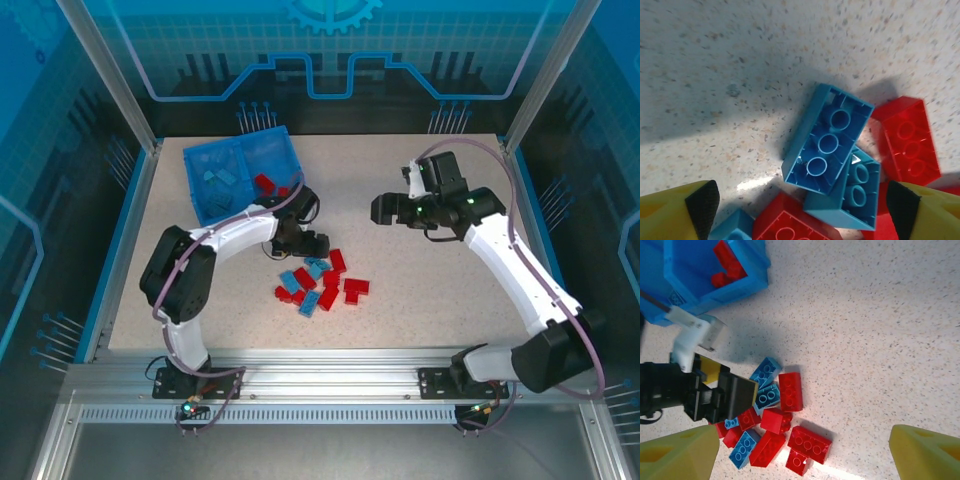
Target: Sort the legos into containers by color
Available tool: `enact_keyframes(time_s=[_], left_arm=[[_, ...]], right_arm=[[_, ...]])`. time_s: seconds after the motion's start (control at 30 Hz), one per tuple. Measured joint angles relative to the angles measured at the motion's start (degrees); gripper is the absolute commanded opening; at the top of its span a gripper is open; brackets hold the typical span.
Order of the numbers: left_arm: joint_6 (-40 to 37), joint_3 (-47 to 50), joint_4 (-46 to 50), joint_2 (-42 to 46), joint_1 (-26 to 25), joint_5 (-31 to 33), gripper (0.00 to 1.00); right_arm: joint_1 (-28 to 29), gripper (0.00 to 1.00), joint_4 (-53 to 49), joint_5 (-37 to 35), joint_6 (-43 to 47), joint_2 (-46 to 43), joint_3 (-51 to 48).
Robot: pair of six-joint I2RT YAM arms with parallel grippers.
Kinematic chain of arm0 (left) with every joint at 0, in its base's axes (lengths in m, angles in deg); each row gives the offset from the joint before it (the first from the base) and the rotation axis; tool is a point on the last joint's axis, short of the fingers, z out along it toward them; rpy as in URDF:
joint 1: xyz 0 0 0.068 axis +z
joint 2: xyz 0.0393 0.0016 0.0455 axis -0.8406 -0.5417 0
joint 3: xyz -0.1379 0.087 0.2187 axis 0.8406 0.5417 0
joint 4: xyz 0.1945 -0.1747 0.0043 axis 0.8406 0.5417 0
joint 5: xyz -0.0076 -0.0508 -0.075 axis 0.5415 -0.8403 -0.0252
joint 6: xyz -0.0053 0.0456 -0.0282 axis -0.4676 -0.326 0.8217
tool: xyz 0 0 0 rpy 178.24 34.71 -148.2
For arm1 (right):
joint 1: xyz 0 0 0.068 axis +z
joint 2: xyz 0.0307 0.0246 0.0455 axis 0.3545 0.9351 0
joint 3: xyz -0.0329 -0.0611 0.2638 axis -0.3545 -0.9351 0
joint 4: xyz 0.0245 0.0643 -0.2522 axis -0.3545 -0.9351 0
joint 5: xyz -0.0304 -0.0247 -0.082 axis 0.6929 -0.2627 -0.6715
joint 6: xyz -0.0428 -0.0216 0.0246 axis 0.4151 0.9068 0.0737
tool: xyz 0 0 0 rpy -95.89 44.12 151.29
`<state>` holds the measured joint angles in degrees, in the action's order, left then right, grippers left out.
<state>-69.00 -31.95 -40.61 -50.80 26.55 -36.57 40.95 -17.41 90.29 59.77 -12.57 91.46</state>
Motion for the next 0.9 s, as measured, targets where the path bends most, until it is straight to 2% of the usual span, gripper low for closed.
enact_keyframes(time_s=[0.1,0.2,0.4,0.63,0.9], left_arm=[[-3.19,-1.38,0.68,-2.71,0.00,-2.08,0.87],[-5.14,-3.19,0.87,-5.11,0.00,-3.02,0.82],[-6.64,-4.79,1.09,-8.28,0.11,-2.99,0.65],[-4.63,-5.35,0.90,-9.07,0.66,-2.51,0.48],[-1.33,-5.79,0.63,-9.27,1.77,-2.99,0.37]], right_arm=[[-0.02,0.91,-0.09,-1.07,-0.74,-2.64,-0.22],[-0.13,0.91,-0.44,-1.81,-1.51,-4.20,-0.76],[-0.37,0.91,-1.95,-3.61,-3.48,-5.73,-2.73],[-0.39,0.91,-2.84,-5.81,-7.15,-11.54,-4.90],[-0.39,0.93,-3.72,-8.44,-10.88,-19.26,-9.20]])
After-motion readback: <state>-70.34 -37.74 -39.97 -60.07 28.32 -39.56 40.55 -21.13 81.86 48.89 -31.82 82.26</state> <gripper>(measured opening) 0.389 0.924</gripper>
